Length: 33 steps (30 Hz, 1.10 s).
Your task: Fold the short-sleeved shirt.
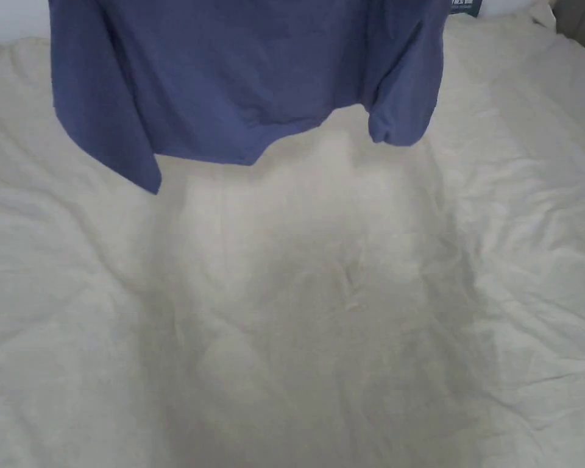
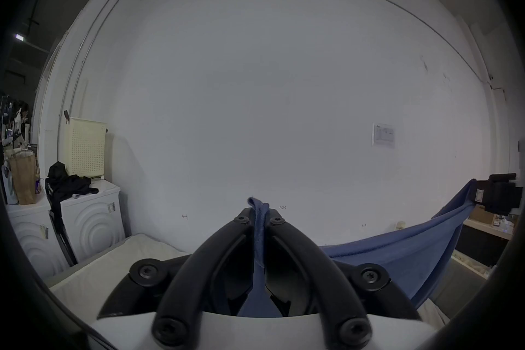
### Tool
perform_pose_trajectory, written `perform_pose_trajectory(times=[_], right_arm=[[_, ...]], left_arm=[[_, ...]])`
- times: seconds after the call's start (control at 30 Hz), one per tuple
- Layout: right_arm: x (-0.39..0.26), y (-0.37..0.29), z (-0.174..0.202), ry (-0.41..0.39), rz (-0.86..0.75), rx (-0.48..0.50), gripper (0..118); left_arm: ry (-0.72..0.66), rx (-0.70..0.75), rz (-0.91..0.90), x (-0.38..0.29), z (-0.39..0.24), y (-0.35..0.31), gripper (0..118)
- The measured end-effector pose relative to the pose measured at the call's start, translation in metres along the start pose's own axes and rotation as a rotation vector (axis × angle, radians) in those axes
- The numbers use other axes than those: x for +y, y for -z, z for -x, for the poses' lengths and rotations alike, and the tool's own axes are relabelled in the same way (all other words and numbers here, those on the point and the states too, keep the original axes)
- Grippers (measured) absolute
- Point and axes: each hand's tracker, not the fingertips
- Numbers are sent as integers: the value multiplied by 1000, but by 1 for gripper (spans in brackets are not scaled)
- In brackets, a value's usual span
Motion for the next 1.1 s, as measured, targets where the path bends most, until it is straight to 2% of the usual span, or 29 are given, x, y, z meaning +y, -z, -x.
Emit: perform_pose_trajectory(times=[0.1, 0.23, 0.3, 0.4, 0.47, 0.5, 0.53, 0.63, 0.77, 0.87, 0.9, 1.03, 1.1], right_arm=[[-19, 4, -2, 5, 17, 12, 6], [-66, 7, -12, -17, 135, 74, 6], [-94, 4, -18, -30, 193, 91, 6], [-145, -15, -32, -67, 268, 124, 6], [-185, -36, -46, -44, 318, 169, 6], [-206, -48, -53, -6, 338, 174, 6], [-226, -61, -58, 25, 363, 194, 6], [-304, -106, -70, 37, 447, 247, 6], [-409, -169, -73, 46, 562, 263, 6], [-485, -203, -75, 120, 682, 267, 6], [-509, -212, -75, 150, 712, 272, 6], [-577, -247, -65, 172, 824, 230, 6], [-599, -252, -64, 196, 860, 200, 6]], left_arm=[[-5, -15, 24, -17, 1, 7, 6], [55, -29, 130, -58, 3, -2, 6], [48, -73, 180, -82, 10, -21, 6], [108, -126, 250, -125, 14, -54, 6], [136, -158, 294, -154, 21, -79, 6], [145, -194, 321, -170, 26, -98, 6], [112, -203, 329, -185, 31, -115, 6], [58, -210, 452, -250, 47, -176, 6], [-63, -156, 631, -340, 74, -238, 6], [-157, -66, 744, -407, 91, -283, 6], [-151, -43, 791, -431, 97, -298, 6], [-241, 75, 951, -502, 109, -345, 6], [-235, 114, 992, -521, 113, -359, 6]])
